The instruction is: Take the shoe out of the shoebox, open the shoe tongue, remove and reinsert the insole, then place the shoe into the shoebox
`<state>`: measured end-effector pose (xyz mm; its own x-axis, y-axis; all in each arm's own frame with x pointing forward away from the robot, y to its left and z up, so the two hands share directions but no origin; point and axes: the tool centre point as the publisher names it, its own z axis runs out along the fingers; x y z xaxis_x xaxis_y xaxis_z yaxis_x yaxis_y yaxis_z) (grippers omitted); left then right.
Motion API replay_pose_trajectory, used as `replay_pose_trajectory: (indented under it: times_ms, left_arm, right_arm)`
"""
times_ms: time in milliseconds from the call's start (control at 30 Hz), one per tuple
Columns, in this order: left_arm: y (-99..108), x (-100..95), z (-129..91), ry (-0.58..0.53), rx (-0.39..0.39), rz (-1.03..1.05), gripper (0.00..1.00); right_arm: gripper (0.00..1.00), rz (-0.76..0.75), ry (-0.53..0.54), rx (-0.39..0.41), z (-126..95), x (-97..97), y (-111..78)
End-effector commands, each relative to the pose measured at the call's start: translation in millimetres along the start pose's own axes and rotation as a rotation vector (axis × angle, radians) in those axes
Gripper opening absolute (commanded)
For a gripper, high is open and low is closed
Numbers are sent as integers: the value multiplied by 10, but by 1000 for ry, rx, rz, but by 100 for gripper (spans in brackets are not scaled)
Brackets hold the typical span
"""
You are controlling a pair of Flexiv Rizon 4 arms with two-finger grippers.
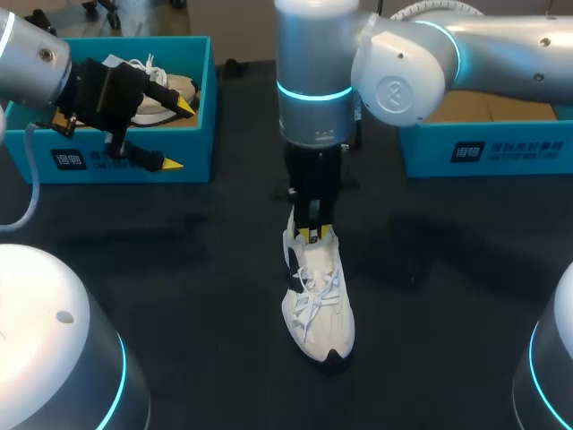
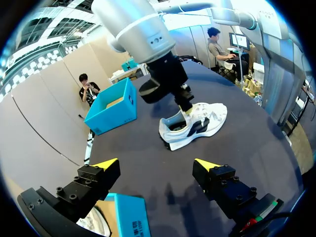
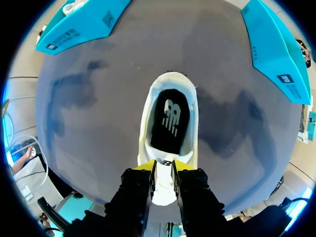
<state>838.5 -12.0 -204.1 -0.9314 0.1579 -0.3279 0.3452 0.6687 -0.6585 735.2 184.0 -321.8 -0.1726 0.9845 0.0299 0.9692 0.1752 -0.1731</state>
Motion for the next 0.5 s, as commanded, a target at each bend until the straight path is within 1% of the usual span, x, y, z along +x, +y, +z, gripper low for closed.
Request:
replay_pose_trajectory:
  times_ms: [33,167,267,333,367,500]
  left_arm:
    - [-2,-1,-3,2,-3,0,100]
    - [-2,-1,-3,2,-3,0,100]
    - [-2,-1,-3,2,-3,0,100]
    - [-2,-1,-3,2,-3,0,100]
    - [-2,-1,-3,2,-3,0,100]
    - [-2,-1,-3,2,-3,0,100]
  right_arm:
    - [20,-5,0,16,109,-19,64]
    - [21,2,-55,-34,-96,-50,-20]
    - [22,-1,-66,-64,-162,-67,-41]
    - [23,-6,-66,-62,-136,-76,-16]
    - [23,-16,-59,-47,-82,-79,12]
    - [22,-36,-39,-50,66,-48,98]
